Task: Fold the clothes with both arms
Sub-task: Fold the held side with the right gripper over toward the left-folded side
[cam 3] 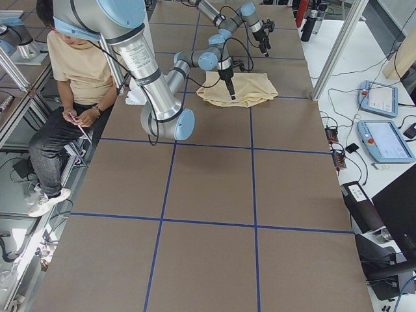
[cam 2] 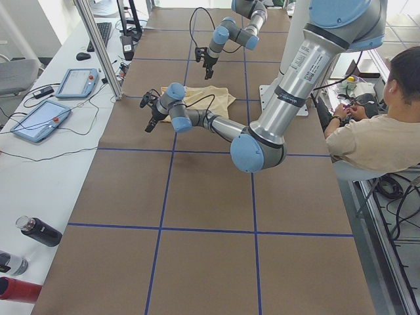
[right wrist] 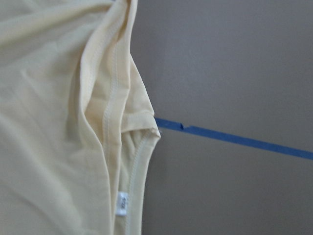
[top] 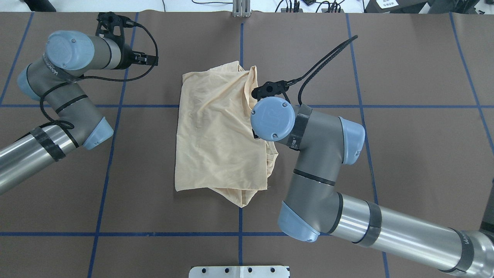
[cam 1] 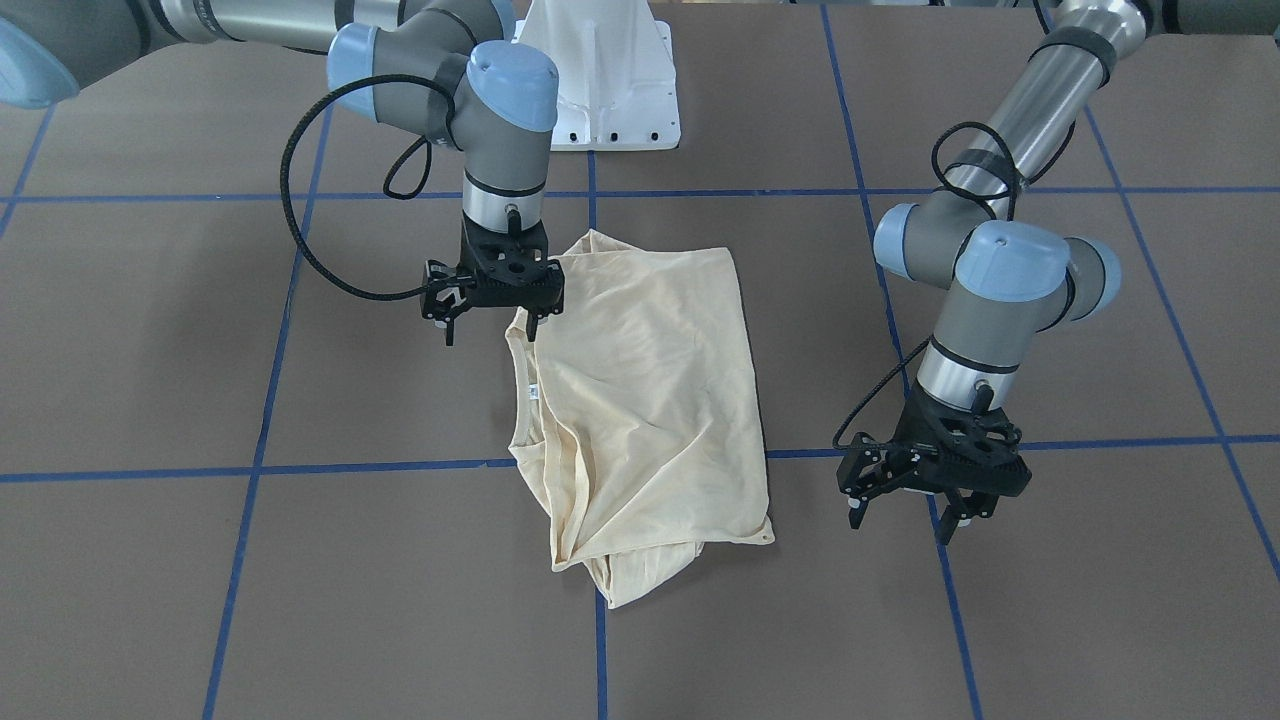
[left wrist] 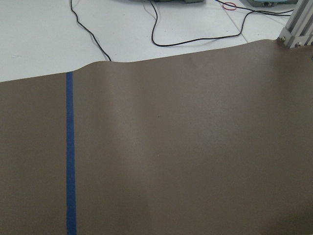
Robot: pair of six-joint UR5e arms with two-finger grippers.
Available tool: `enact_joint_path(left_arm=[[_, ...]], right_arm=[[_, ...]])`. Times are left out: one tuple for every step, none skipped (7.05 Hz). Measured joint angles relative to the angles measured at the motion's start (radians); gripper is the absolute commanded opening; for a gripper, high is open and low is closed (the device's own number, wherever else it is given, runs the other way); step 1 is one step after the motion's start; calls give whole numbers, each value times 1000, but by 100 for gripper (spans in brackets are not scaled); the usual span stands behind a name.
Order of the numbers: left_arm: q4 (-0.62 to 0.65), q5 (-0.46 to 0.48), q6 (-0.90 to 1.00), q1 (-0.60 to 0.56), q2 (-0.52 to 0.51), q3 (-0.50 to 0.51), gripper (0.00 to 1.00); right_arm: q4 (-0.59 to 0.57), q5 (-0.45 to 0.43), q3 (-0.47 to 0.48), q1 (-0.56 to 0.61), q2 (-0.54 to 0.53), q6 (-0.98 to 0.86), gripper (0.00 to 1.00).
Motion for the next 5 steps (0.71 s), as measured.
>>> enact_joint_path(left_arm=[[0,0,0,0,0,1,100],[0,0,0,1,0,3,100],[0,0,-1,2,0,4,100],[0,0,-1,3,0,4,100],[0,0,0,3,0,5,100]], right_arm=[[93,4,-124,23,59,15,94],[176,11,-244,42,116,23,76],[241,17,-329,52,156,38,56],[275,25,-372,56,174,60,37],[289,35,-392,56,181,70,29]])
